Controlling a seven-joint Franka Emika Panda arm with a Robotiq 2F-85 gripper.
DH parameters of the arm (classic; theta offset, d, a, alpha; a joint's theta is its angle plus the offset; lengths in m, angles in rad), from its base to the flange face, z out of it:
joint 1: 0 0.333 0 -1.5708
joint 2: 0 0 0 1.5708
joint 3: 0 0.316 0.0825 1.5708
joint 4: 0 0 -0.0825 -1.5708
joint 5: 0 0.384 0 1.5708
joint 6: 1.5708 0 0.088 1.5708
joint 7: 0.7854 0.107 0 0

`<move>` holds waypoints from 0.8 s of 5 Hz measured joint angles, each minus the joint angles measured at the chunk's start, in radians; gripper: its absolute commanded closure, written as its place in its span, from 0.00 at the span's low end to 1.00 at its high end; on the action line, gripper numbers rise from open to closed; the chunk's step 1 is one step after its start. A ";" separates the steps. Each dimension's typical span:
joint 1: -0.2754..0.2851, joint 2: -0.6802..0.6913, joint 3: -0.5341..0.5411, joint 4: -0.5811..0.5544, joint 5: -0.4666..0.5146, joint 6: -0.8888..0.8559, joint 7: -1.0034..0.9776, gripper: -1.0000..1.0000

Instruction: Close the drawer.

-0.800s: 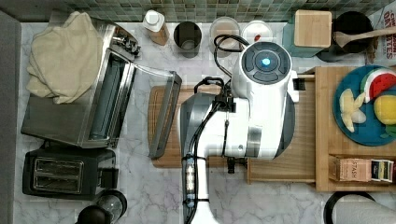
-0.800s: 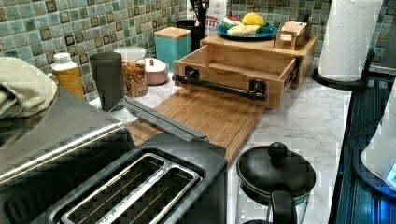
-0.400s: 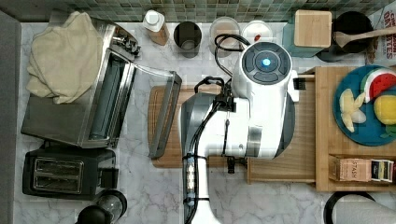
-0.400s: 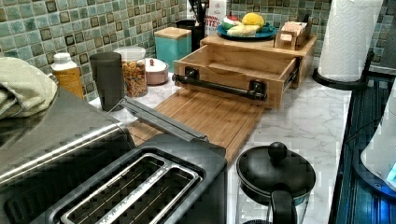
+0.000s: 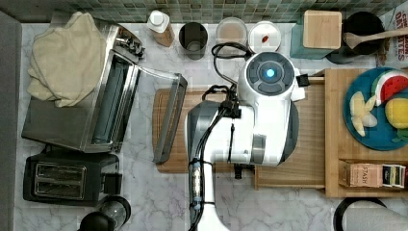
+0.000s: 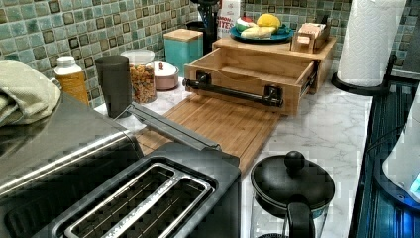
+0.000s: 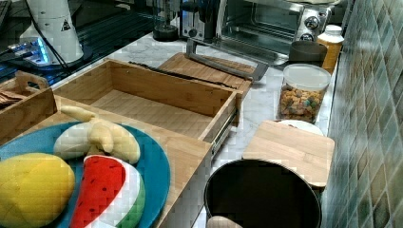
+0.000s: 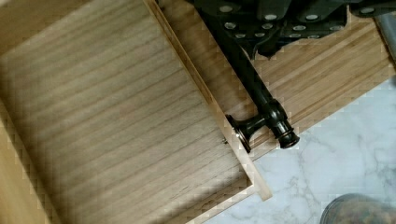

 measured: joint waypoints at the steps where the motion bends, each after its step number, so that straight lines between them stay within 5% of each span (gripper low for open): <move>1: 0.002 -0.005 0.000 -0.070 0.007 0.008 -0.003 1.00; 4: 0.028 -0.045 0.048 -0.307 0.007 0.271 -0.003 1.00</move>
